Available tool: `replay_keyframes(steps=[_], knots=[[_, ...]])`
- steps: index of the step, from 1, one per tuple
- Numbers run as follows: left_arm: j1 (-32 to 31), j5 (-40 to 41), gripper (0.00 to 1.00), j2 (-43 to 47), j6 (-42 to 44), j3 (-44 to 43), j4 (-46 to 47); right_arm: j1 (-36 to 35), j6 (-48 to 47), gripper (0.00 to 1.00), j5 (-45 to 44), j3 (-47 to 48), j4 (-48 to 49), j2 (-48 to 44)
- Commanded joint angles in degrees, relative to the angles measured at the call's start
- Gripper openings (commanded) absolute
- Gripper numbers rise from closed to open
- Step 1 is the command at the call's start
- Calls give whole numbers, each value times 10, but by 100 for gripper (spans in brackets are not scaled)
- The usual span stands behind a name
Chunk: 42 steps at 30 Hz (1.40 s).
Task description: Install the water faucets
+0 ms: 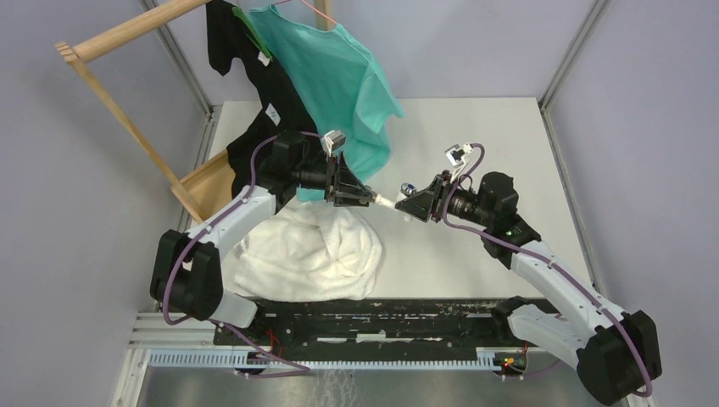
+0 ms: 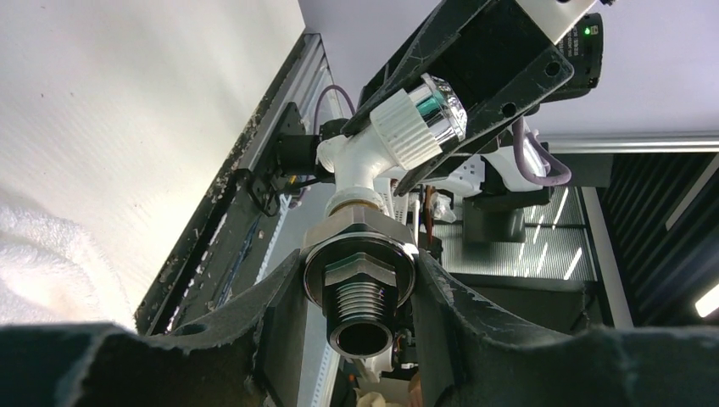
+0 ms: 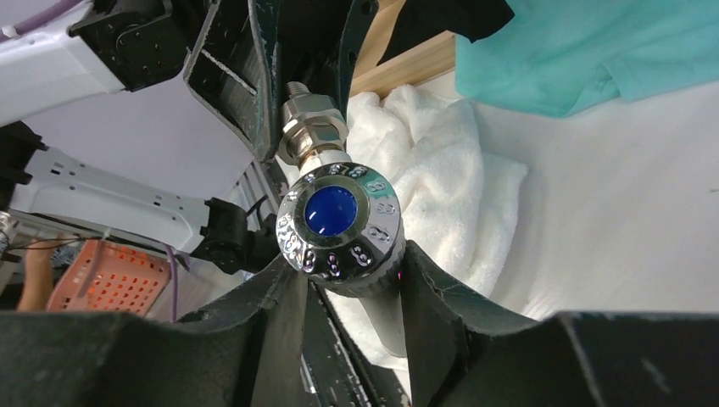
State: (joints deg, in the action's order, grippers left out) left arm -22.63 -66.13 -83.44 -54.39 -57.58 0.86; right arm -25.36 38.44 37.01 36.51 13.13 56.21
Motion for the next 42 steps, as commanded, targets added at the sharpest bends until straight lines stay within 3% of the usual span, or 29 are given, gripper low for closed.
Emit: replay_keyframes(steps=[1,7,9,10,11,13,14,16,19,22,23,25,27,31,36,42], knots=[[-11,-29,3,14,-16,-28,49,-4,92,31,19,12,2,-14],[-12,-31,3,21,1,-28,48,3,280,5,53,67,-154,40],[-13,-25,3,26,11,-25,48,7,380,4,103,69,-148,76],[-13,-15,3,30,15,-22,48,8,454,4,119,49,-93,84],[-13,-8,3,32,16,-17,55,8,528,8,120,15,-2,83],[-13,-4,3,32,5,-4,80,14,624,44,93,-46,153,71],[-13,-6,3,29,-1,-2,84,20,619,61,95,-52,153,64],[-13,-2,3,27,-4,-1,86,30,525,78,96,-27,26,38],[-13,28,3,35,-11,3,72,32,304,96,-9,69,-315,-22],[-12,53,3,52,-40,20,83,32,155,100,-162,173,-554,-60],[-12,60,3,56,-52,25,87,32,120,100,-199,196,-586,-69],[-12,81,3,65,-79,34,89,31,42,100,-223,220,-593,-90],[-11,103,3,72,-114,44,90,5,-77,100,-194,212,-542,-124],[-13,114,3,75,-157,53,99,-70,-130,100,-260,166,-440,-209],[-12,113,3,70,-158,32,73,-107,-246,100,-273,229,-495,-128],[-11,117,3,69,-147,14,41,-239,-370,100,-435,282,-531,-48]])
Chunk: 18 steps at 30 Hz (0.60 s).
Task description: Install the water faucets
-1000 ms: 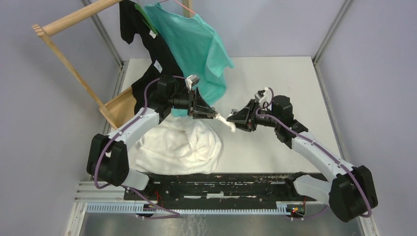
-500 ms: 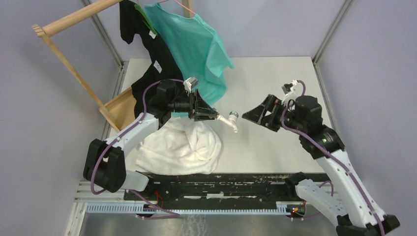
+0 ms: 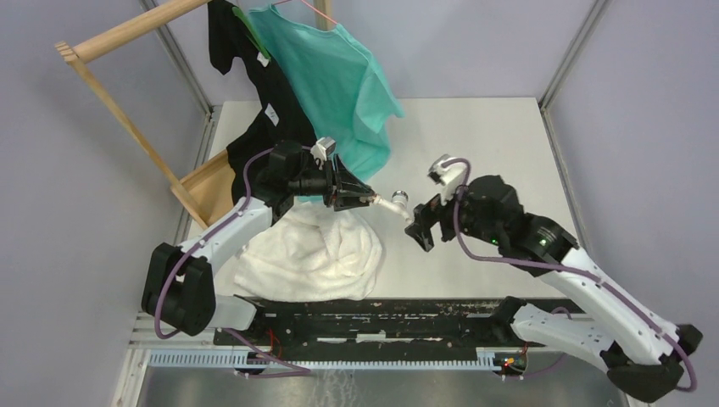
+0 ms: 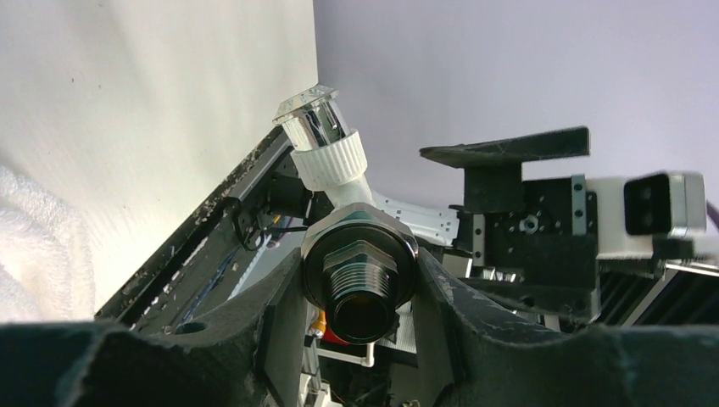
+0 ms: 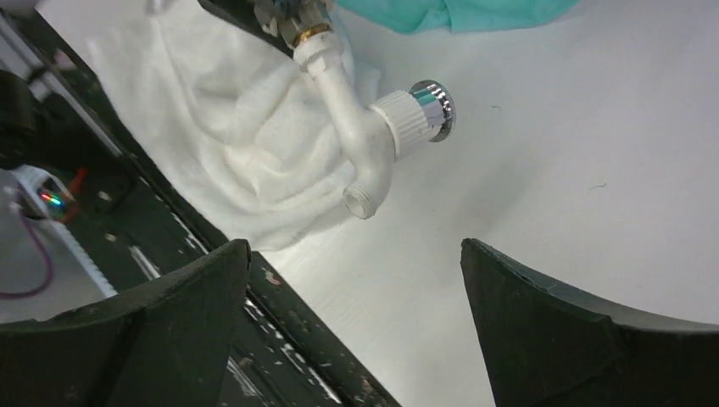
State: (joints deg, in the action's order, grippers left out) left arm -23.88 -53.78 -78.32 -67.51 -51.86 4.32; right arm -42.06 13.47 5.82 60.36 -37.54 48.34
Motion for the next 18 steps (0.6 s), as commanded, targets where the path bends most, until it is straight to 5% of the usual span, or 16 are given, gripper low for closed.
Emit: replay_keyframes(steps=[1,5,11,18], knots=[[1,-9,3,15,-13,-47,0,-102,-136,100,-159,52,-29,46],[1,-18,3,5,2,-63,-20,-205,-201,100,-306,66,-31,109],[1,-28,3,5,8,-60,-22,-233,-244,99,-405,53,41,191],[1,-35,3,14,0,-42,0,-233,-283,62,-410,38,99,225]])
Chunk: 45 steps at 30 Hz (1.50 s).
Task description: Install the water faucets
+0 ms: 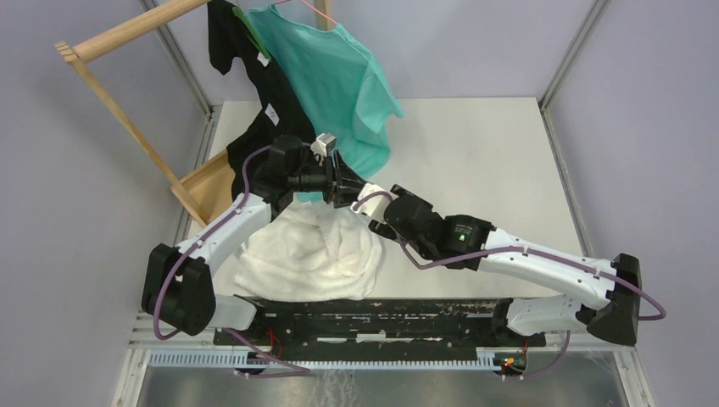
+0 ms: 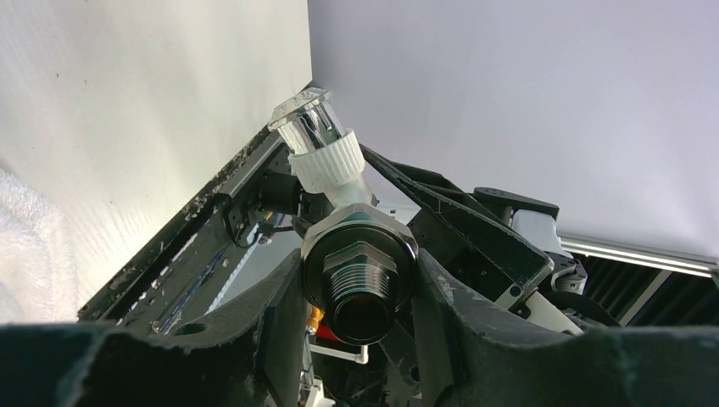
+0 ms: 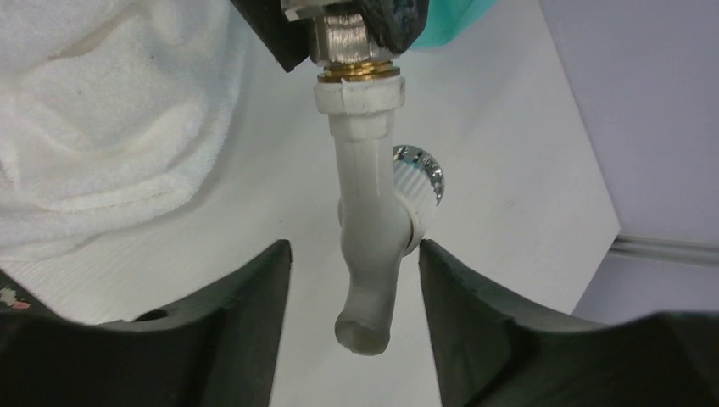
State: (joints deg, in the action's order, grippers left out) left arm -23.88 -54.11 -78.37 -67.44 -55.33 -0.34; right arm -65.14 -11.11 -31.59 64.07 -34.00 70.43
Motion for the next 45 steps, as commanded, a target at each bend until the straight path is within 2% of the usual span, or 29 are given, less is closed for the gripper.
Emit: replay_keyframes(steps=[1,2,5,8,9,11,16,18,20,23,27,29,33,45], knots=[[1,-34,3,16,-2,-5,53,-2,-36,57,-33,7,64,12],[1,-34,3,17,-3,-4,57,-2,-34,50,-31,12,64,21],[1,-40,3,18,-2,-4,60,-1,-27,20,-11,24,57,38],[1,-51,3,17,4,-5,62,5,8,1,42,37,31,42],[2,-79,3,12,-15,-1,106,29,53,0,134,60,-4,38],[6,-94,3,9,-26,1,136,61,89,0,230,71,-18,27],[9,-113,3,9,-22,2,172,185,219,0,510,67,22,-4],[10,-116,3,14,-32,6,200,223,295,0,639,56,70,3],[10,-110,3,22,-30,8,205,252,403,0,760,27,164,19],[10,-102,3,30,-32,14,218,276,523,0,861,24,260,65],[11,-96,3,33,-50,28,246,293,611,1,888,24,320,78],[10,-96,3,34,-51,31,248,298,626,1,896,24,329,76],[12,-89,3,34,-52,36,250,299,531,0,866,41,206,61],[11,-78,3,36,-57,42,281,299,461,1,899,5,211,49]])
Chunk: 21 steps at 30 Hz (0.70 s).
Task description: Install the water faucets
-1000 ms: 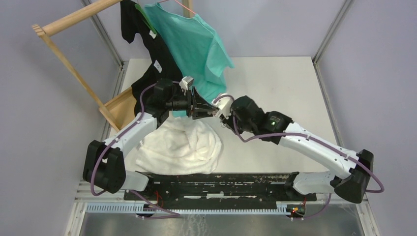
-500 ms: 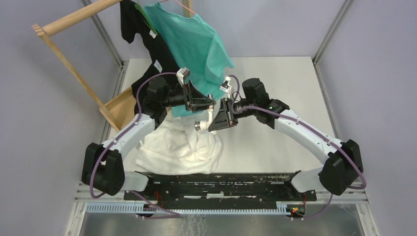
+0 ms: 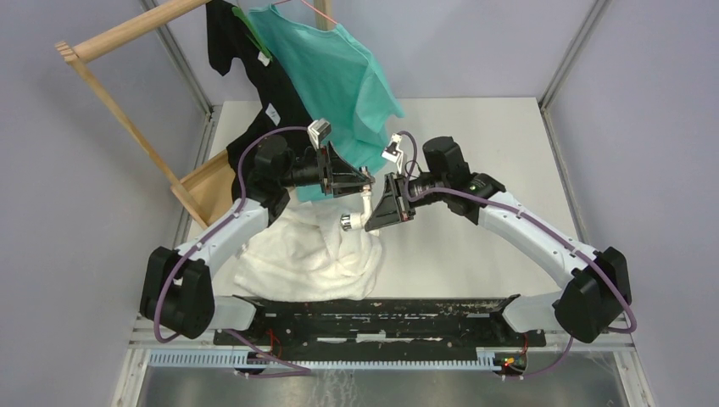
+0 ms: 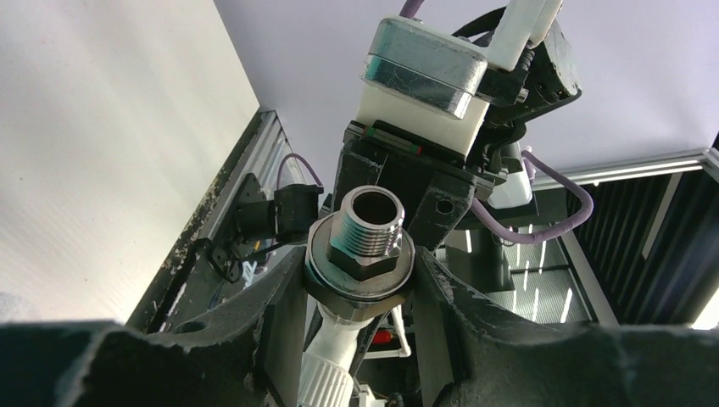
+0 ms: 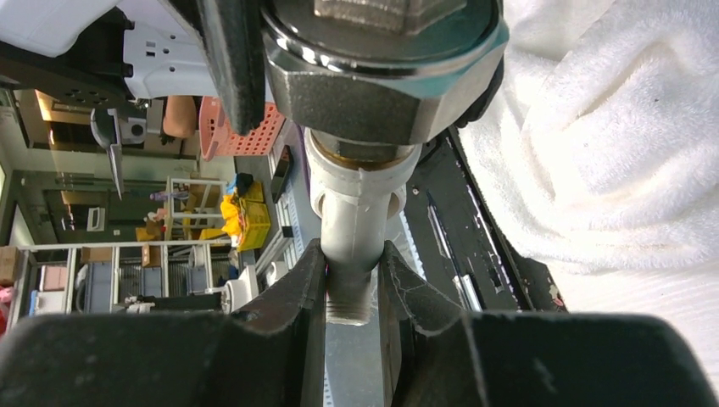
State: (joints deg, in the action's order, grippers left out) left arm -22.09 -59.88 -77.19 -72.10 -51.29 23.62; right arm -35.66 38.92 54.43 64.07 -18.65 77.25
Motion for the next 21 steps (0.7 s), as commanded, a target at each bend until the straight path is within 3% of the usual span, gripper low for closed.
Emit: replay_keyframes(steps=[1,2,4,6,11,15,18,21], knots=[[-6,-16,3,26,-11,3,48,4,-40,1,39,5,58,-16],[-7,-11,3,28,-11,6,54,4,-42,7,35,6,56,-14],[-7,5,3,33,-10,10,56,6,-56,46,18,10,35,-11],[-7,24,3,36,0,11,28,8,-95,69,-21,26,-20,-10],[-7,133,3,74,28,21,-54,12,-195,86,-122,93,-148,-12],[-7,225,3,115,35,34,-105,12,-278,91,-223,161,-258,-22],[-6,251,3,122,6,58,-77,12,-320,91,-326,190,-306,-40],[-8,276,3,129,-46,99,21,12,-313,91,-370,178,-292,-67]])
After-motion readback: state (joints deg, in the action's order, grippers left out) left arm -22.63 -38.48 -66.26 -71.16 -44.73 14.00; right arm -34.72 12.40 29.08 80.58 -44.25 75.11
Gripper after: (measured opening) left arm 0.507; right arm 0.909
